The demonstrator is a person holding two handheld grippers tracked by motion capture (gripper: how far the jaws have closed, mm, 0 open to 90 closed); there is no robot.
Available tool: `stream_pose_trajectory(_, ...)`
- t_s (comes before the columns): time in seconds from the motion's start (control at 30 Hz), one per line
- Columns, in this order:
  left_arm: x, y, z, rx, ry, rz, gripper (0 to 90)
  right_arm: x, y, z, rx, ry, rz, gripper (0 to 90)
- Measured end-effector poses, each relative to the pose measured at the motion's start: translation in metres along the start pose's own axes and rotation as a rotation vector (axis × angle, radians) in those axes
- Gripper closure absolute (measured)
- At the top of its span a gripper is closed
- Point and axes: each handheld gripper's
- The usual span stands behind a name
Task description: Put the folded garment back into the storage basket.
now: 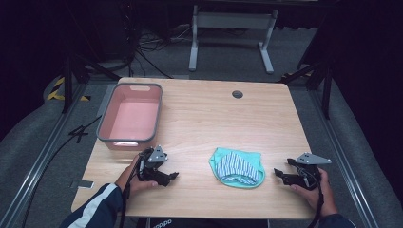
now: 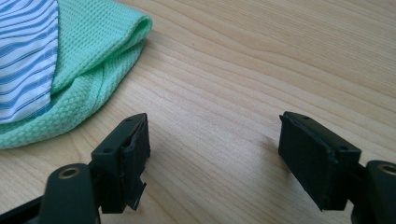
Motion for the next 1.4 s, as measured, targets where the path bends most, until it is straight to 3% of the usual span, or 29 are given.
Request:
stream_pose_trajectory(0.3, 0.001, 0.0, 0.0, -0.003, -0.002, 0.002, 15.3, -0.001, 0.0, 0.001, -0.014, 0.0, -0.02, 25.4)
stream_pose_trajectory(0.5, 0.001, 0.002, 0.009, -0.006, -0.051, -0.001, 20.0, 0.0, -0.001, 0.002, -0.035, -0.018, -0.026, 22.5)
stream_pose_trajectory(0.6, 0.003, 0.003, 0.017, -0.014, -0.021, -0.017, 22.9, 0.001, -0.002, 0.004, -0.04, -0.04, -0.02, 21.4)
stream_pose_trajectory(0.7, 0.007, 0.004, 0.033, -0.013, 0.03, -0.019, 24.5, 0.002, -0.005, 0.009, -0.048, -0.036, 0.02, 24.6)
stream_pose_trajectory(0.83, 0.004, 0.004, 0.048, 0.0, 0.056, -0.026, 27.8, 0.003, -0.012, 0.018, -0.031, -0.022, 0.04, 28.1)
stream_pose_trajectory(0.9, -0.006, 0.008, 0.066, -0.017, 0.058, -0.026, 28.7, 0.001, -0.021, 0.027, -0.01, -0.023, 0.053, 32.5)
stream_pose_trajectory(1.1, -0.031, 0.015, 0.091, -0.024, 0.045, -0.059, 28.8, -0.007, -0.035, 0.04, 0.007, -0.033, 0.072, 35.4)
stream_pose_trajectory(1.17, -0.042, 0.019, 0.1, -0.046, 0.047, -0.055, 29.6, -0.011, -0.038, 0.044, 0.016, -0.044, 0.072, 35.9)
stream_pose_trajectory(1.4, -0.077, 0.033, 0.116, -0.038, 0.007, -0.102, 29.7, -0.03, -0.05, 0.055, 0.015, -0.086, 0.047, 36.8)
Point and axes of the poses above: each handheld gripper's, and its own axes: x roughly backward along the jaws, z roughly out of its top, y roughly to its right, and after that the axes turned 4 degrees about z, right-handed
